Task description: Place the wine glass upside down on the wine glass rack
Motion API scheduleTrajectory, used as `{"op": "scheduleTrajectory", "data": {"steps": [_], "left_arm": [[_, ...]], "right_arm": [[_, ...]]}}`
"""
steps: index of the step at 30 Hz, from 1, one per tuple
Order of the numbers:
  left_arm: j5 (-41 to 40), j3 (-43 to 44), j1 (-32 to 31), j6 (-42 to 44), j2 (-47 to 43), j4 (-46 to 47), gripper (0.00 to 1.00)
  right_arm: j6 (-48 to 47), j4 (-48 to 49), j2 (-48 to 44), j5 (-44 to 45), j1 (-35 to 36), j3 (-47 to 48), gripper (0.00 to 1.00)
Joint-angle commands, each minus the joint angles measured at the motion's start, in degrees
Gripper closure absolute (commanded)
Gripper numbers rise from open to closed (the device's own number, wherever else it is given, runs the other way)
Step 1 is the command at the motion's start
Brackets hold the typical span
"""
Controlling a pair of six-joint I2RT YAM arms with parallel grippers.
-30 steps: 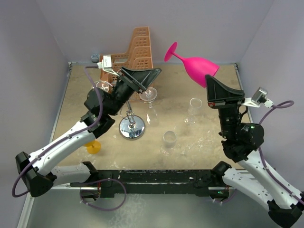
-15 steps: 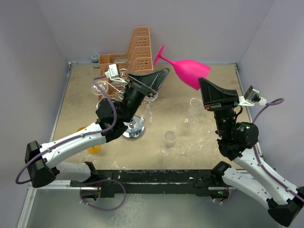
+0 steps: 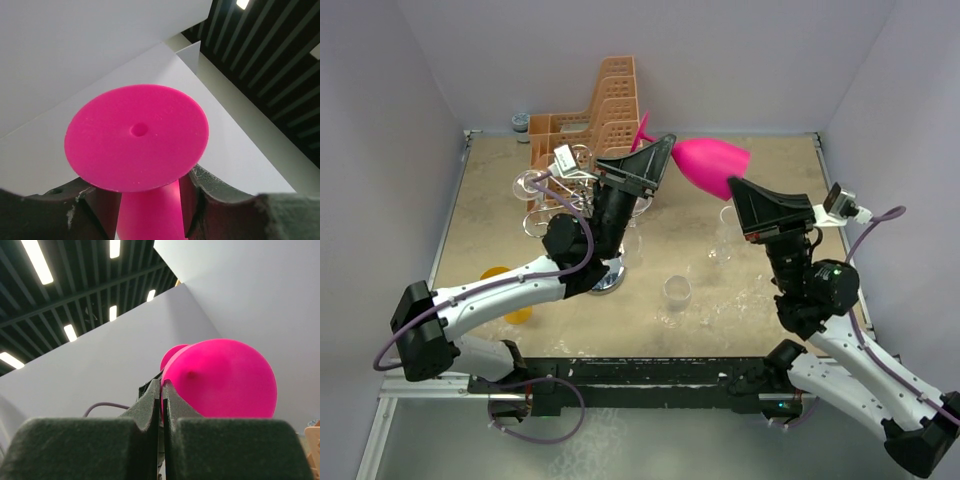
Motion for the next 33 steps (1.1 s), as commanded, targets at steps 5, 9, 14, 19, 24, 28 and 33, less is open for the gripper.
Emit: {"op": "scheduleTrajectory", "data": {"steps": [5, 9, 14, 19, 24, 28, 33], "left_arm": [[-5.4, 0.9, -0.3, -0.1, 2.1, 9.7, 0.72], [-6.2, 0.7, -0.3, 0.4, 2.2, 11.0, 0.89], [-6.0, 1.3, -0.3, 3.4, 2.1, 11.1, 1.0], [-5.7, 4.2, -0.3, 10.2, 1.2, 5.0, 1.0], [-1.9, 7.1, -0.3, 19.2, 1.6, 1.2, 1.0], [2.7, 10.2, -0.3, 27.6, 1.9, -3.5, 1.0], [5.3, 15.3, -0.3, 37.8, 2.0, -14.7, 1.0]], "right_arm": [[3.0, 3.1, -1.1, -2.7, -0.2, -1.5, 1.0], [2.7, 2.3, -1.4, -3.4, -0.2, -1.7, 1.0], [1.5, -2.5, -2.1, -3.5, -0.1, -0.8, 0.94], [-0.4, -13.3, -4.7, -0.2, -0.2, 1.2, 0.54], [-1.4, -27.6, -7.9, 7.6, -0.2, 4.0, 0.47], [-0.4, -37.8, -9.1, 12.5, -0.2, 7.1, 0.45], [-0.8, -43.9, -9.8, 17.3, -0.2, 10.8, 0.42]]}}
